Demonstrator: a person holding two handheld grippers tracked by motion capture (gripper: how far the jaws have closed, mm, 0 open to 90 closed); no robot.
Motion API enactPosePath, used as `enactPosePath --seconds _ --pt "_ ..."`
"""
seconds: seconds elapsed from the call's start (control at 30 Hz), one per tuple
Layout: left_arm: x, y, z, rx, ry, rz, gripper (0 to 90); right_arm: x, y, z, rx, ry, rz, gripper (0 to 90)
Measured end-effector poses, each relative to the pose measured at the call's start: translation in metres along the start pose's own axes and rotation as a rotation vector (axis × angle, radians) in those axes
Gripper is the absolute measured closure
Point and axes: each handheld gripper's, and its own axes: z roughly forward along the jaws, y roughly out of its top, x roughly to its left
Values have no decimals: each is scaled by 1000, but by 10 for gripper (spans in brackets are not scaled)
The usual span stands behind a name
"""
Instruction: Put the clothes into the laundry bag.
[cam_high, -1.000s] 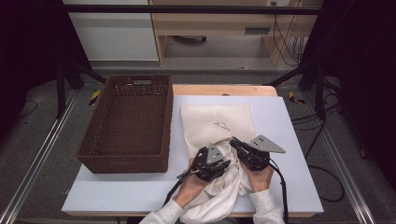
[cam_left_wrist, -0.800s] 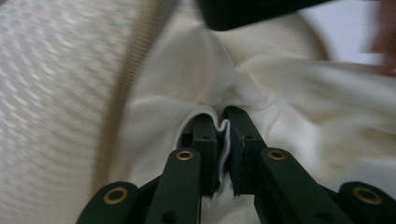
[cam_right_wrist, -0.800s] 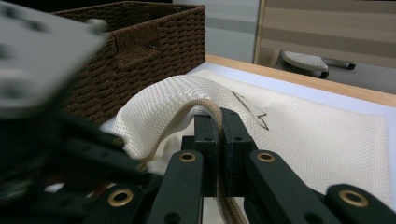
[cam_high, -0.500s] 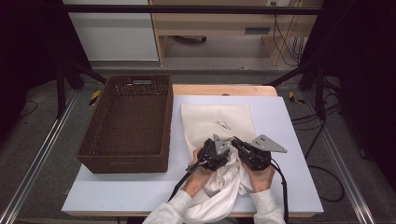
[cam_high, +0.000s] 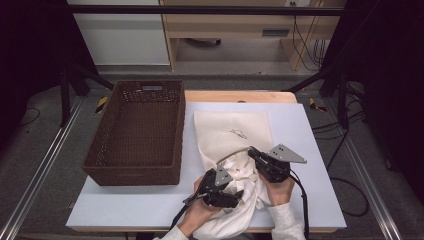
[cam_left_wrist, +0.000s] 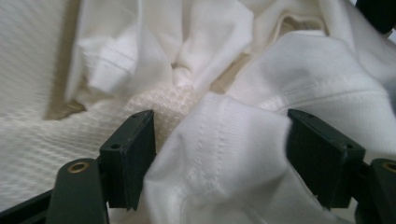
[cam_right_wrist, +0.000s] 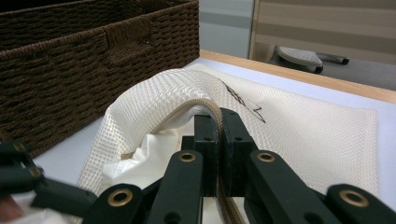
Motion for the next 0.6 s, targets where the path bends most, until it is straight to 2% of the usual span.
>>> enactPosePath --seconds 0.03,0.1,0.27,0.33,0.4,0.5,0.6 --pt "0 -2 3 -2 -11 -10 246 0 0 0 1 1 2 869" --pt "2 -2 7 -3 -21 -20 306 0 -1 2 5 1 5 870" --pt "4 1 9 24 41 8 675 1 -2 3 8 7 13 870" --pt "0 5 6 17 69 35 754 1 -2 3 10 9 7 870" --pt "1 10 -1 -15 64 22 787 1 -2 3 11 11 9 870" --pt "8 20 -13 -94 53 -16 793 0 -1 2 10 12 10 870" --pt "13 36 -14 -111 66 -16 795 1 -1 2 7 14 8 870"
